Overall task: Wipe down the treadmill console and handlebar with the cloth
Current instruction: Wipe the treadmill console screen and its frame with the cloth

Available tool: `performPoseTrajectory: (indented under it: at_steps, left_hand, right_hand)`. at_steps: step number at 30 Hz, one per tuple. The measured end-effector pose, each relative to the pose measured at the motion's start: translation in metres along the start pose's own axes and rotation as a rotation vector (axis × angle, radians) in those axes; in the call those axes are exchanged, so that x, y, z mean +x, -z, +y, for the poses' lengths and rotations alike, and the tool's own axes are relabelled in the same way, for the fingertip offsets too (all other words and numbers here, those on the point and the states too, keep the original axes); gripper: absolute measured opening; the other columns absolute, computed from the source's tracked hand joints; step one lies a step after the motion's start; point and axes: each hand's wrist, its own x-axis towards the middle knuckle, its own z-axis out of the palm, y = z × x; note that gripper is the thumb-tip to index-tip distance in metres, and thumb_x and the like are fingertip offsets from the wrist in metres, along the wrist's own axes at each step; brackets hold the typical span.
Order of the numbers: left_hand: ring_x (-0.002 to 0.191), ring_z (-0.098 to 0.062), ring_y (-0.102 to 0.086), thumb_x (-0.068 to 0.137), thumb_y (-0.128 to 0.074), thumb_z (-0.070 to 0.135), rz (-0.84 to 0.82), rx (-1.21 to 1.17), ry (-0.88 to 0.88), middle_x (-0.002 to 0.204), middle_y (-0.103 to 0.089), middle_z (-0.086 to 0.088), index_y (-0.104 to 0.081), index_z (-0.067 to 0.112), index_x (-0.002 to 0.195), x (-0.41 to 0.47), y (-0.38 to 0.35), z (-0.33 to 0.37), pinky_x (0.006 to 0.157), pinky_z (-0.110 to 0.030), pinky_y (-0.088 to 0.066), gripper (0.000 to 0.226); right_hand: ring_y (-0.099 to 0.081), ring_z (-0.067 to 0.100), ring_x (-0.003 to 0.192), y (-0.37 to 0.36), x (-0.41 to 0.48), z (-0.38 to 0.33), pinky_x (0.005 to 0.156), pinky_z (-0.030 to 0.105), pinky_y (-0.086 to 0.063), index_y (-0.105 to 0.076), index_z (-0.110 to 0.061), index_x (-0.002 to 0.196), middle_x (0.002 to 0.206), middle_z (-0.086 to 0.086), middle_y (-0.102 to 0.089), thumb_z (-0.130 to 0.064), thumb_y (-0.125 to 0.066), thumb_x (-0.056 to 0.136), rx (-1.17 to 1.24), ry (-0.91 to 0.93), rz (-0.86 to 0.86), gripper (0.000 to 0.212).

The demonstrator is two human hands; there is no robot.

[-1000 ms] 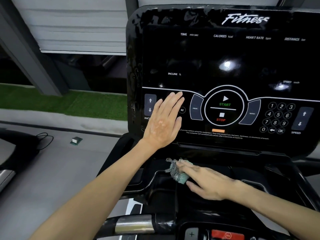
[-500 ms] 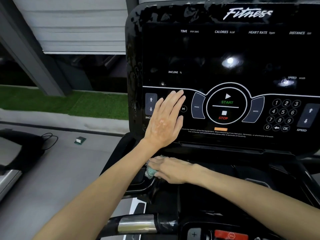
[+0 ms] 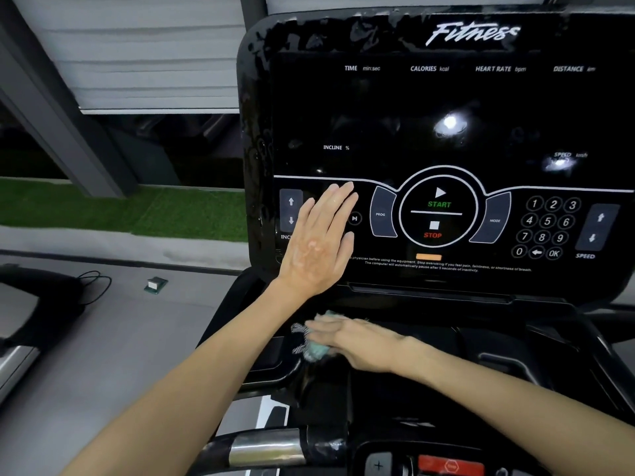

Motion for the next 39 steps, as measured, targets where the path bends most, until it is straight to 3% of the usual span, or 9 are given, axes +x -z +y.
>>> performPoseTrajectory:
  at_steps: [3, 6, 12, 18, 24, 28, 32, 35, 39]
  left_hand:
    - [0.145, -0.023, -0.027, 0.093, -0.053, 0.013, -0.002, 0.006, -0.003, 0.154, -0.035, -0.010, -0.040, 0.003, 0.144, 0.000, 0.000, 0.000, 0.120, -0.037, -0.013, 0.054]
    - [0.145, -0.023, -0.027, 0.093, -0.052, 0.013, -0.006, 0.012, -0.002, 0.154, -0.036, -0.010, -0.040, 0.003, 0.144, 0.000, 0.000, 0.000, 0.120, -0.036, -0.012, 0.053]
    - [0.145, -0.024, -0.028, 0.094, -0.051, 0.015, -0.028, 0.060, 0.000, 0.154, -0.035, -0.011, -0.039, 0.001, 0.144, -0.001, 0.005, 0.004, 0.119, -0.038, -0.016, 0.053]
    - [0.146, -0.023, -0.025, 0.095, -0.048, 0.019, -0.073, 0.036, -0.019, 0.156, -0.032, -0.010, -0.036, 0.001, 0.146, -0.003, 0.001, 0.025, 0.120, -0.036, -0.015, 0.055]
    - [0.146, -0.024, -0.025, 0.096, -0.048, 0.021, -0.109, 0.071, -0.014, 0.157, -0.030, -0.012, -0.036, 0.000, 0.146, -0.004, -0.006, 0.030, 0.119, -0.039, -0.019, 0.055]
    - [0.146, -0.025, -0.024, 0.097, -0.047, 0.022, -0.123, 0.086, -0.016, 0.157, -0.028, -0.012, -0.035, 0.000, 0.146, -0.005, -0.009, 0.029, 0.118, -0.043, -0.024, 0.056]
    - [0.146, -0.024, -0.023, 0.096, -0.047, 0.022, -0.125, 0.092, -0.015, 0.157, -0.027, -0.012, -0.034, 0.001, 0.147, -0.006, -0.009, 0.028, 0.118, -0.042, -0.024, 0.057]
    - [0.146, -0.024, -0.023, 0.095, -0.047, 0.022, -0.121, 0.099, -0.016, 0.157, -0.027, -0.011, -0.034, 0.001, 0.147, -0.005, -0.009, 0.028, 0.119, -0.042, -0.023, 0.057]
    - [0.146, -0.024, -0.024, 0.095, -0.047, 0.022, -0.121, 0.102, -0.012, 0.157, -0.028, -0.012, -0.035, 0.000, 0.146, -0.006, -0.009, 0.029, 0.119, -0.041, -0.022, 0.057]
  right_hand:
    - [-0.023, 0.015, 0.146, 0.004, -0.023, 0.009, 0.118, 0.035, -0.026, -0.044, -0.015, 0.143, 0.156, 0.001, -0.031, -0.015, -0.048, 0.100, 0.035, -0.091, 0.024, 0.044]
    - [-0.031, 0.009, 0.142, 0.007, -0.048, 0.019, 0.114, 0.030, -0.032, -0.038, -0.021, 0.147, 0.153, -0.002, -0.036, -0.023, -0.046, 0.101, 0.083, -0.215, 0.103, 0.046]
    - [-0.034, 0.005, 0.139, 0.005, -0.089, 0.033, 0.114, 0.023, -0.030, -0.032, -0.026, 0.150, 0.152, -0.007, -0.039, -0.029, -0.047, 0.101, 0.051, -0.327, 0.126, 0.051]
    - [-0.004, 0.000, 0.144, 0.008, -0.103, 0.024, 0.114, 0.010, 0.001, -0.022, -0.019, 0.152, 0.152, -0.016, -0.012, -0.026, -0.041, 0.103, 0.048, -0.262, -0.012, 0.053]
    - [-0.045, 0.012, 0.129, 0.001, -0.076, 0.017, 0.093, 0.012, -0.029, -0.041, -0.013, 0.140, 0.141, -0.002, -0.047, 0.000, -0.044, 0.094, -0.026, -0.384, 0.107, 0.047]
    - [-0.018, 0.004, 0.145, 0.003, -0.089, 0.019, 0.119, 0.025, -0.019, -0.036, -0.020, 0.148, 0.155, -0.007, -0.031, -0.013, -0.045, 0.101, 0.151, -0.270, -0.005, 0.049]
    - [-0.013, 0.006, 0.146, 0.012, -0.102, 0.027, 0.120, 0.028, -0.012, -0.040, -0.029, 0.146, 0.156, -0.010, -0.027, -0.025, -0.048, 0.100, 0.035, -0.123, -0.118, 0.046]
    - [-0.063, 0.018, 0.113, 0.009, -0.096, 0.033, 0.086, 0.027, -0.055, -0.068, -0.023, 0.113, 0.126, 0.002, -0.063, -0.028, -0.074, 0.081, -0.229, -0.112, 0.111, 0.033]
    - [-0.063, 0.021, 0.098, 0.004, -0.083, 0.023, 0.072, 0.023, -0.043, -0.056, -0.013, 0.110, 0.109, -0.001, -0.059, 0.003, -0.055, 0.080, -0.183, -0.230, 0.115, 0.034]
